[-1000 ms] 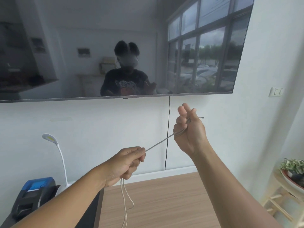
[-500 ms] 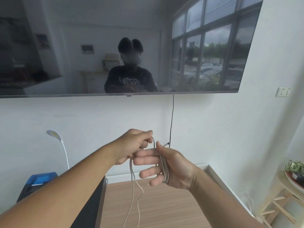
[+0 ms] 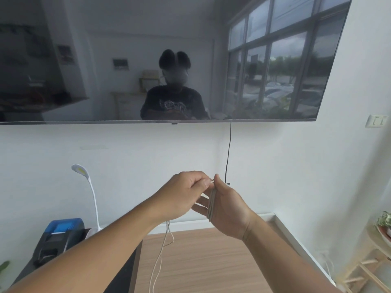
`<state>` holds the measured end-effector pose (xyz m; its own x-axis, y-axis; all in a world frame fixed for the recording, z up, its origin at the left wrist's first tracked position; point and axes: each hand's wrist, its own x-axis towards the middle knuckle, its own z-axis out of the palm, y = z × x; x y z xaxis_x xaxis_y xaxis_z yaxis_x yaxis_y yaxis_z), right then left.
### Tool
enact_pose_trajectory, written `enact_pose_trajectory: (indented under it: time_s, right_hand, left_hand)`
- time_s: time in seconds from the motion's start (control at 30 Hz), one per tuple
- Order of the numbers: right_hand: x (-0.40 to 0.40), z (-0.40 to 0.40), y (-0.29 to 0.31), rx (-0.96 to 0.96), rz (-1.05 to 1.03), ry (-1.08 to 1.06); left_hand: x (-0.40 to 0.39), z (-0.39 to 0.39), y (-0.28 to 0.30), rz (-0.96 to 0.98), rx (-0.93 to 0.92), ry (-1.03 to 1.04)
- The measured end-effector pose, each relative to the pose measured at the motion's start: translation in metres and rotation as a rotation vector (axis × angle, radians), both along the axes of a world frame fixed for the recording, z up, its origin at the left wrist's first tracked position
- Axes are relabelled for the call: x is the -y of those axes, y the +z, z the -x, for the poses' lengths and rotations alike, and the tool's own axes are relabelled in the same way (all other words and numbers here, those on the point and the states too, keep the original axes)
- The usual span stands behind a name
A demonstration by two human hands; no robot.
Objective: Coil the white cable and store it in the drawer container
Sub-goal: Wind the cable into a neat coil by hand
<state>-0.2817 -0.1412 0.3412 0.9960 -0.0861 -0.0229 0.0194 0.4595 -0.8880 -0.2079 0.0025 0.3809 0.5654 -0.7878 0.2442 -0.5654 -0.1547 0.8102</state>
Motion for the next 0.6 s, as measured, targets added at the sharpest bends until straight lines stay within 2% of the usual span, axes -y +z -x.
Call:
enact_pose_trajectory:
  time_s: [0.07,0.17,0.33,0.47,0.6]
  right_hand:
    - [0.002,0.000,0.000,-0.011,-0.006,0.018]
    - [0.003,0.001,0.001,0.011,-0.062,0.028]
    - [0.000,0.001,0.013,0.044,-0.074,-0.050]
    - [0.008,0.000,0.027,0.062,-0.031,-0.150]
    - [0.015,0.002,0.038,0.173,-0.167,-0.206]
  left_hand:
    - [-0.004,0.002,-0.002,-0.032,0.064,0.023]
    - [-0.010,0.008,-0.006,-0.144,0.255,0.104]
    - [-0.015,0.013,-0.015,-0.193,0.364,0.139]
    - [-0.019,0.018,-0.024,-0.209,0.339,0.146]
    - [-0.020,0.024,-0.031,-0.179,0.159,0.061]
